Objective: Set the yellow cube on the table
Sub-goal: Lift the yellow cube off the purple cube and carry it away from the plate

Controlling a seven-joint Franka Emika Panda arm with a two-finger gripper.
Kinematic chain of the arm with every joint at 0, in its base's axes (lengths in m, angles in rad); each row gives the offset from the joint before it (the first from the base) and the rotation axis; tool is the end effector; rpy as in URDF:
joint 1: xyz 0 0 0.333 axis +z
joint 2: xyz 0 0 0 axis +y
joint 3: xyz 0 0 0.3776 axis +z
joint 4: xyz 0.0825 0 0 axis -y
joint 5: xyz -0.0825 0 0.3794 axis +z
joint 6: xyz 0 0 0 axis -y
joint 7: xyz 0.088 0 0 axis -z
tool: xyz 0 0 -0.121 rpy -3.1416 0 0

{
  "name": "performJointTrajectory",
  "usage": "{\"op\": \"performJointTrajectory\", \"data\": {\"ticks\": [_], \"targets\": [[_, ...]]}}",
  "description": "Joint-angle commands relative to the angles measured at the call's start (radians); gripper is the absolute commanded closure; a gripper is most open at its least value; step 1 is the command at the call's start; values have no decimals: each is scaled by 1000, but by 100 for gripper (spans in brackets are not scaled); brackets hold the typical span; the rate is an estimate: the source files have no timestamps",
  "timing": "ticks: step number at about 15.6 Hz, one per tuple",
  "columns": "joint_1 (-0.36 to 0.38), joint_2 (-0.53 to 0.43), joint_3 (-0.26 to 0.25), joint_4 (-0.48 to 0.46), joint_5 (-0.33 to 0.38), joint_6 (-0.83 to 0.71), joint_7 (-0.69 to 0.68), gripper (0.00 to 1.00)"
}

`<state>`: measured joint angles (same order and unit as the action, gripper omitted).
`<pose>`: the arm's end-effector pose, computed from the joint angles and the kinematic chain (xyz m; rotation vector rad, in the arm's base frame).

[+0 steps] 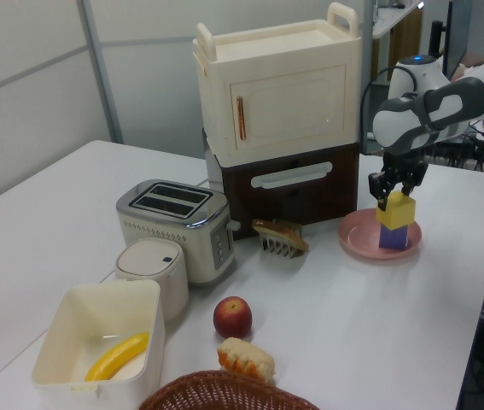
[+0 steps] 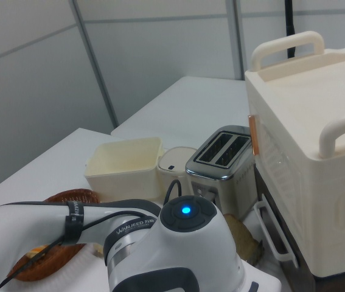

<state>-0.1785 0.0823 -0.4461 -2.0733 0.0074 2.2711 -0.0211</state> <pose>0.4700 -0.3322 0.4564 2.9309 -0.9137 0.1658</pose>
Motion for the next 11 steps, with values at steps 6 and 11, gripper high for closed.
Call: {"op": "performJointTrajectory", "data": {"ticks": [6, 11], "targets": [[108, -117, 9, 13, 3, -131, 67, 85], [156, -102, 205, 70, 2, -176, 245, 85]]}}
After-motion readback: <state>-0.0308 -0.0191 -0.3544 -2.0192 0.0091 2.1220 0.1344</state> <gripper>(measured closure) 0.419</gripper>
